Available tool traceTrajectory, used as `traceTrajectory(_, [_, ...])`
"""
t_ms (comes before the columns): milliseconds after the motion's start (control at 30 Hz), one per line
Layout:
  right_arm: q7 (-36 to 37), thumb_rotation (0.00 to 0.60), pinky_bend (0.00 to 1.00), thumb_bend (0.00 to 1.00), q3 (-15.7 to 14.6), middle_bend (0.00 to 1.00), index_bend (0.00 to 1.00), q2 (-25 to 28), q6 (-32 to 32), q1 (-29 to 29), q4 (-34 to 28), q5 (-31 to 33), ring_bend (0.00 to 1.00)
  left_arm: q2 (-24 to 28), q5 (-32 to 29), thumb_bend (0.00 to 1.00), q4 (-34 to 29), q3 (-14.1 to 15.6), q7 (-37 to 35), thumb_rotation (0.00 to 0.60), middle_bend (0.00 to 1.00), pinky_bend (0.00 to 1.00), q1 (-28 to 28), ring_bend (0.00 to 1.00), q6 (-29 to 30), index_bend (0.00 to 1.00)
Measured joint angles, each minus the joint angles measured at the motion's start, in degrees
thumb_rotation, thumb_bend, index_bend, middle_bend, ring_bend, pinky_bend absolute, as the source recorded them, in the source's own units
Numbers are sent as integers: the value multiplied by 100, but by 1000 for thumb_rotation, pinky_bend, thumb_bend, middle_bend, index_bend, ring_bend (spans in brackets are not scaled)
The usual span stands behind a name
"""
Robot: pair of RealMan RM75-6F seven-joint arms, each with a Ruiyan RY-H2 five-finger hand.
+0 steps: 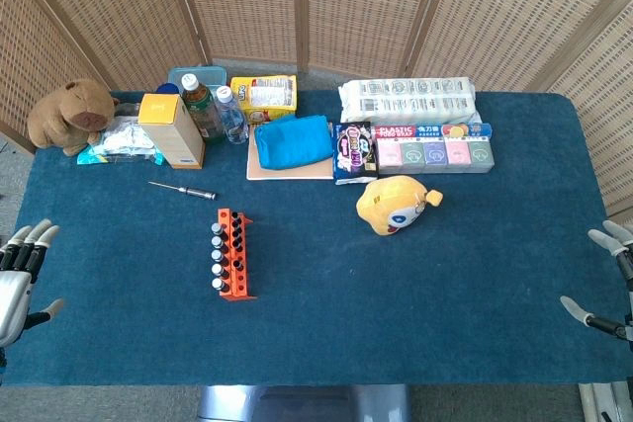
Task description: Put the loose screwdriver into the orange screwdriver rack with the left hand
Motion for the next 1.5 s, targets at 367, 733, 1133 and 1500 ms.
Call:
traceTrajectory(367, [-100,600,154,24,-24,114,178,-76,30,-49,21,33,80,31,52,119,89,-91,-143,600,0,149,-14,0,-83,0])
traceTrajectory(733, [-188,600,154,25,210,114,178,-757,422,0,1029,217,79,26,-447,119,130,-559,339,600,627,529,-779,522,-1118,0])
traceTrajectory(1133, [-248,600,156,33,310,114,176,-248,-694,270,169,809,80,-852,-1179,206,922,-1351,1225,600,1000,1000,-2109,1000,-2215,363])
traceTrajectory(1500, [-208,600,165,40,327,114,175,-106,-1071,349,135,1106,79,-2194,-2618,224,2645,-1661,1814,600,1000,1000,-3340,1000,-3682,376])
